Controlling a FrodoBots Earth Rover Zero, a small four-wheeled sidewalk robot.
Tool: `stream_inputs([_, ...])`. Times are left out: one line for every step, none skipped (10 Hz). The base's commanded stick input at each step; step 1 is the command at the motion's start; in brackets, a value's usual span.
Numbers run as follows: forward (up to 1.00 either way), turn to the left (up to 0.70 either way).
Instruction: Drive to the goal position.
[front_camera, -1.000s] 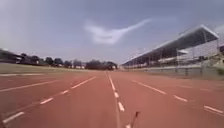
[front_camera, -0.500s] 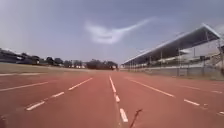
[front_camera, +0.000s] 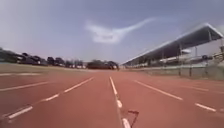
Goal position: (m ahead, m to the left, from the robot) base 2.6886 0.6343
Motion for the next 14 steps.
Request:
stream_inputs([0.7,0.0])
stream_inputs([0.7,0.0])
stream_inputs([0.7,0.0])
stream_inputs([0.7,0.0])
stream_inputs([0.7,0.0])
stream_inputs([0.7,0.0])
stream_inputs([0.7,0.0])
stream_inputs([0.7,0.0])
stream_inputs([0.7,0.0])
stream_inputs([0.7,0.0])
stream_inputs([0.7,0.0])
stream_inputs([0.7,0.0])
stream_inputs([0.7,0.0])
stream_inputs([0.7,0.0])
